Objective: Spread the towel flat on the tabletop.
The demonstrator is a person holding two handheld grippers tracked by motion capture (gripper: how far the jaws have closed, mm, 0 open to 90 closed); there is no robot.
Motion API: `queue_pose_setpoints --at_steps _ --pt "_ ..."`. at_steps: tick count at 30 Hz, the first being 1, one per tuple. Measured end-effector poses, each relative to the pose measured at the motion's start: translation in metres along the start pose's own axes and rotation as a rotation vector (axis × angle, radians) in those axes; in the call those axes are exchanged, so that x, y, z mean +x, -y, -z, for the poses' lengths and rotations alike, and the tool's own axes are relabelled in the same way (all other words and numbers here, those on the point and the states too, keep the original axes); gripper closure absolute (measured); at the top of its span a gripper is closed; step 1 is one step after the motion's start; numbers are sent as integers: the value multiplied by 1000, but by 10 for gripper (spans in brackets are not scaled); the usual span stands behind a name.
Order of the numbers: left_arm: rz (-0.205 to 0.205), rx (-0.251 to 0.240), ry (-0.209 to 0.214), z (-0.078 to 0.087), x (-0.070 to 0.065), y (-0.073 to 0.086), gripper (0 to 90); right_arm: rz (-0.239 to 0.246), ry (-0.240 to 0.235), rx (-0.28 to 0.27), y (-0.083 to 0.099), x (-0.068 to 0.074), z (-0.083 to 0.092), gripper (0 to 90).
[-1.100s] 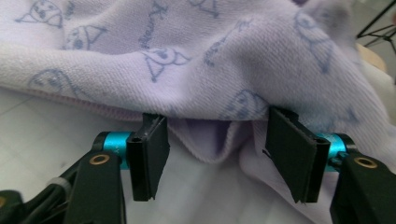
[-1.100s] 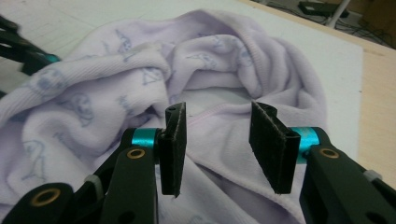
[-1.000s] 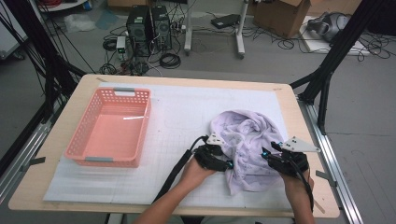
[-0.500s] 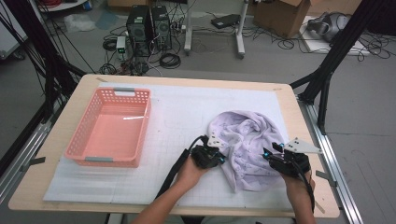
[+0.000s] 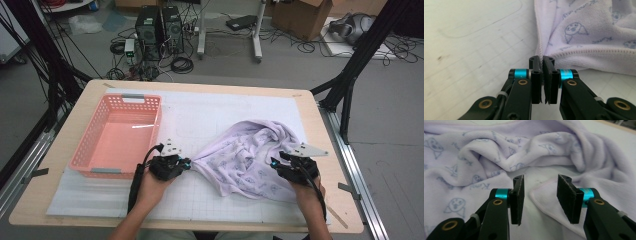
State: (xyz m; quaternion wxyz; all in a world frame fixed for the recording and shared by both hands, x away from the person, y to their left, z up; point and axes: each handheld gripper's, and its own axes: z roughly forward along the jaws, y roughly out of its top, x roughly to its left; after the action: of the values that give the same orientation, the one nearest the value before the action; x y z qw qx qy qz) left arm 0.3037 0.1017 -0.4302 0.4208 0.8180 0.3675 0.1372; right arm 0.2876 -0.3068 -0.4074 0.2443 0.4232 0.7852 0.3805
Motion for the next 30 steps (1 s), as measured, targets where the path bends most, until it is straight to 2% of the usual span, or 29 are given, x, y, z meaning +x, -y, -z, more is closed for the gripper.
queue_pose_setpoints --at_steps 1,4,8,10,11,12,13,17,24,28,30 --pt "2 0 -5 4 1 3 854 6 -7 4 -2 1 -6 571" --pt "12 -17 -14 17 4 9 854 8 -37 61 -8 8 -26 580" --pt "15 -32 -2 25 1 11 853 19 -118 142 -11 25 -54 609" --pt "-5 -34 5 26 -6 11 853 51 -125 181 -11 34 -64 658" --pt "-7 -35 5 26 -8 11 853 53 -137 172 -11 36 -64 752" --pt "-8 -38 9 25 -9 11 853 45 -155 175 -11 36 -64 795" --pt "-8 -37 14 24 -9 11 853 44 -175 180 -11 35 -63 856" --pt "0 -38 29 21 -10 13 851 84 -178 202 -8 34 -53 886" --pt "14 -19 64 11 -11 16 851 31 -86 226 13 2 -20 888" --pt "20 -6 64 9 -10 20 851 32 -57 240 28 -5 0 888" --pt "25 -2 80 8 -10 21 851 42 -34 252 34 -7 12 889"
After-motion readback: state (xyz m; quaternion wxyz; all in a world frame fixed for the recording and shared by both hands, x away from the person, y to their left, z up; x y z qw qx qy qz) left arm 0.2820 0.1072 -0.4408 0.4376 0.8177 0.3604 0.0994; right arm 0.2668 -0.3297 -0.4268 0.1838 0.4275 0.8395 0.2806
